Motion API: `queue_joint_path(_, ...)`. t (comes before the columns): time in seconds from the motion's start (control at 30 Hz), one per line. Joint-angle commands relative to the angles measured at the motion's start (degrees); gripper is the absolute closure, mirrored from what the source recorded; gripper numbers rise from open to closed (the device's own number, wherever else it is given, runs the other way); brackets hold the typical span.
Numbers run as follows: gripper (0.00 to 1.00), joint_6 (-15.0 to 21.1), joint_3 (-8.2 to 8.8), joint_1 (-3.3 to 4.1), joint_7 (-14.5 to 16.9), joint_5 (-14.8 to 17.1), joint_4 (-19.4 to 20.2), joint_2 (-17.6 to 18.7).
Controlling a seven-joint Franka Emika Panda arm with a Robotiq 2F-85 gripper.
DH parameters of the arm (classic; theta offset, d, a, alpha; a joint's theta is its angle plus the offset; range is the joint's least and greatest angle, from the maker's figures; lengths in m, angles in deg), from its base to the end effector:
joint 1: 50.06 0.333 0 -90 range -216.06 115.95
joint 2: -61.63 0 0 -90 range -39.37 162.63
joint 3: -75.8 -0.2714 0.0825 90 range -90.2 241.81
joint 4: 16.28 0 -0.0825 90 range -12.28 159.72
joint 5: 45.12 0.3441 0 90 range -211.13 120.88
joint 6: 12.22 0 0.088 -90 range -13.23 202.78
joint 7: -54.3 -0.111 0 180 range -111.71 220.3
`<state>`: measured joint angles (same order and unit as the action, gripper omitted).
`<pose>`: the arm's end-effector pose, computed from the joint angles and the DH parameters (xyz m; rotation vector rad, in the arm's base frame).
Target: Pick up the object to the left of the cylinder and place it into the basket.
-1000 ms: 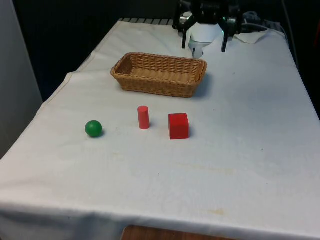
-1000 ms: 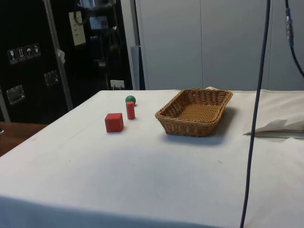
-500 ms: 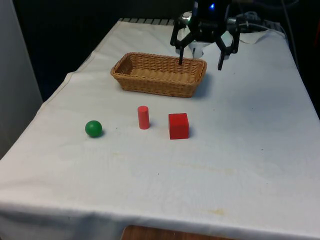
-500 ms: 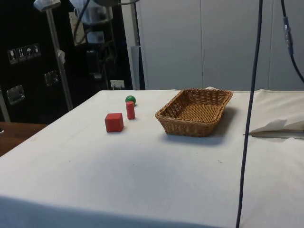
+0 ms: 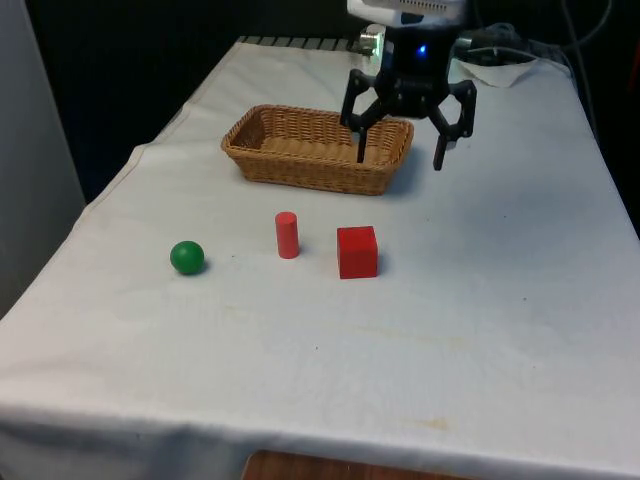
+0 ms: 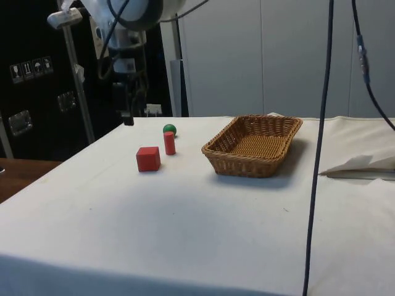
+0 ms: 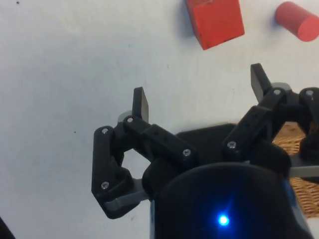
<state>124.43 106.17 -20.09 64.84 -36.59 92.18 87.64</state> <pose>0.5923 0.0136 0.2847 3.0086 0.1955 0.1444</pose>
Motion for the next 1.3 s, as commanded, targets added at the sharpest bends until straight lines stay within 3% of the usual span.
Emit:
queue_joint_path(0.0,0.00,0.11,0.00,0.00,0.63,0.40,0.00,0.23)
queue_joint_path(0.03,0.00,1.03,-0.63,-0.46,1.78,1.32,0.29,0.34)
queue_joint_path(0.23,0.00,2.46,-0.69,-0.52,5.21,3.50,-0.11,2.46)
queue_joint_path(0.27,0.00,1.83,0.00,0.00,4.30,2.69,0.00,2.23)
queue_joint_path(0.3,0.00,2.64,-0.69,-0.52,5.56,3.72,-0.17,2.75)
queue_joint_path(0.47,0.00,3.72,-0.97,-0.69,8.54,6.30,-0.57,4.47)
queue_joint_path(0.5,0.00,3.78,-0.97,-0.69,9.00,6.88,-0.63,4.76)
queue_joint_path(0.53,0.00,3.32,-0.06,0.00,8.19,6.02,-0.46,4.64)
queue_joint_path(0.57,0.00,3.84,-0.97,-0.69,9.51,7.39,-0.69,4.98)
queue_joint_path(0.77,0.00,4.87,-1.03,-0.69,12.78,11.23,-0.63,6.93)
queue_joint_path(0.8,0.00,4.35,-0.23,0.00,12.15,10.54,-0.57,6.93)
queue_joint_path(0.83,0.00,4.98,-1.03,-0.69,13.24,11.69,-0.69,7.16)
queue_joint_path(1.07,0.00,5.44,-0.86,-1.38,17.36,15.53,-2.01,10.31)
queue_joint_path(1.1,0.00,5.04,-0.06,-0.63,16.90,15.18,-1.83,10.26)
queue_joint_path(1.13,0.00,5.44,-0.74,-1.49,17.99,15.99,-2.23,10.77)
queue_joint_path(1.27,0.00,5.33,-0.17,-2.01,20.86,17.99,-3.32,12.72)
